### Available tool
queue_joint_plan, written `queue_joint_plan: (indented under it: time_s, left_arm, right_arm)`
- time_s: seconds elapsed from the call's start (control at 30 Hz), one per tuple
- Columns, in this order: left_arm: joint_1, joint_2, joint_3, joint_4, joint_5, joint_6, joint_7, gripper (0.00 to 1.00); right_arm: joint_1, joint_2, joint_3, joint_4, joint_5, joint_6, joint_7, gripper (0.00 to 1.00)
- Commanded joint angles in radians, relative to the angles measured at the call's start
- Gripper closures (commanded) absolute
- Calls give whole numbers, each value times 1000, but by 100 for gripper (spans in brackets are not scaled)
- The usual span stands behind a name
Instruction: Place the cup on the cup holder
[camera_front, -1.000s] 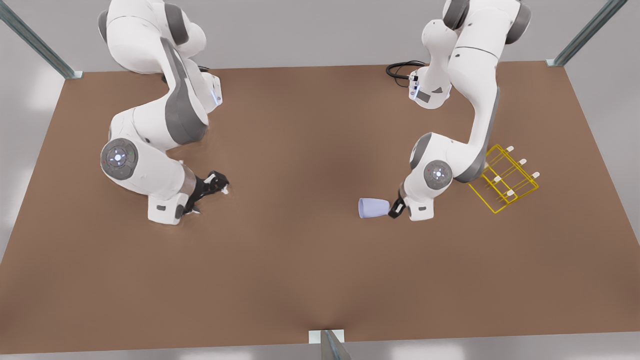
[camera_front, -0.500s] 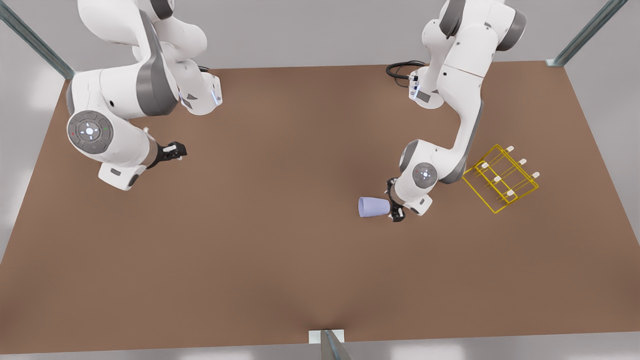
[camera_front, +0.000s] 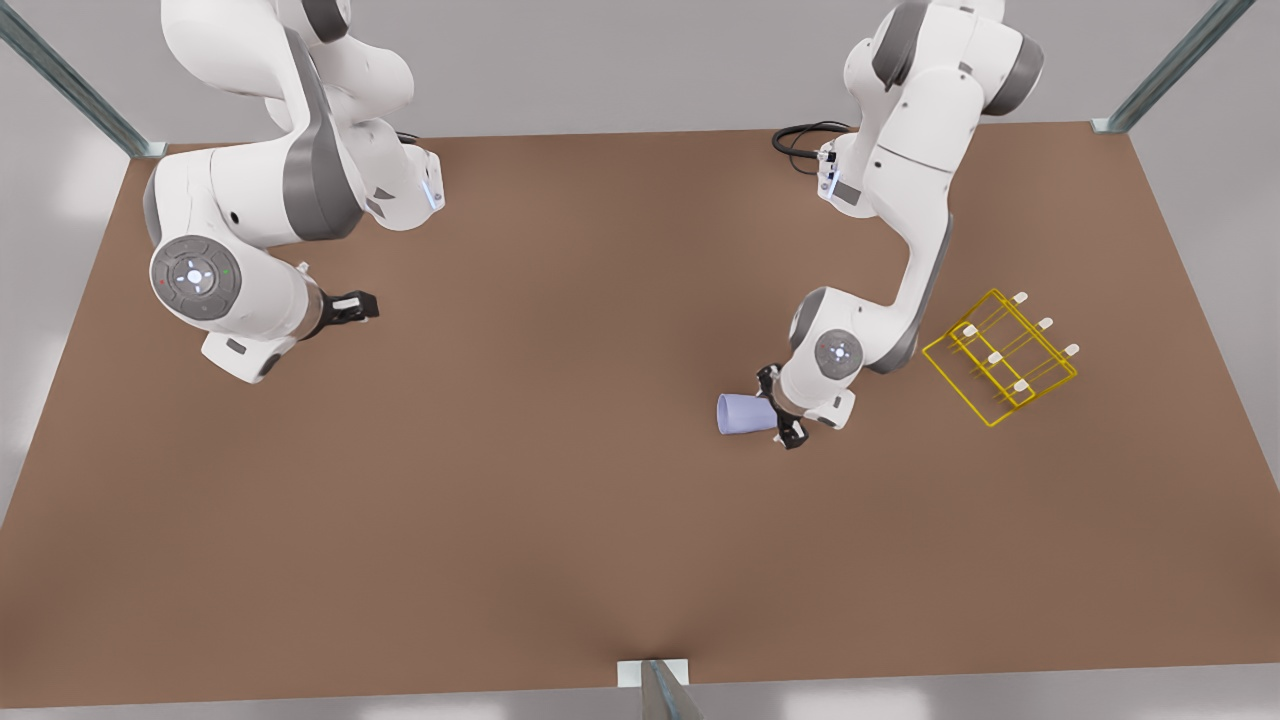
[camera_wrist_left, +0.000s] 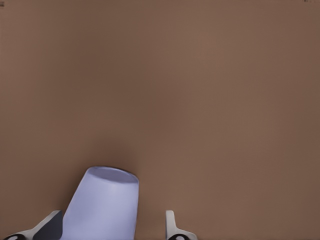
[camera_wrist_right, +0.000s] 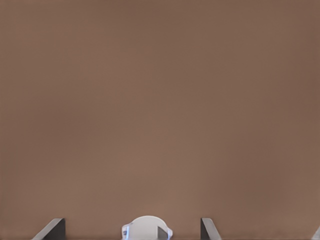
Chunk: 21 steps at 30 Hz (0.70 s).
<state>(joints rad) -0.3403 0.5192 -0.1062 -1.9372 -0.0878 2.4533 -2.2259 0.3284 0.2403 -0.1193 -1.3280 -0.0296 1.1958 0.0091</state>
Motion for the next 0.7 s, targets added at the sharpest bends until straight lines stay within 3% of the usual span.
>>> queue_joint_plan:
  time_s: [0.0, 0.67]
  left_arm:
    - [0, 2, -1, 0, -3, 16, -133, 0]
    - [-32, 56, -20, 12, -1, 50, 64, 0]
  right_arm:
    - [0, 1, 0, 0, 0, -2, 77, 0]
    - [3, 17, 0, -5, 2, -5, 78, 0]
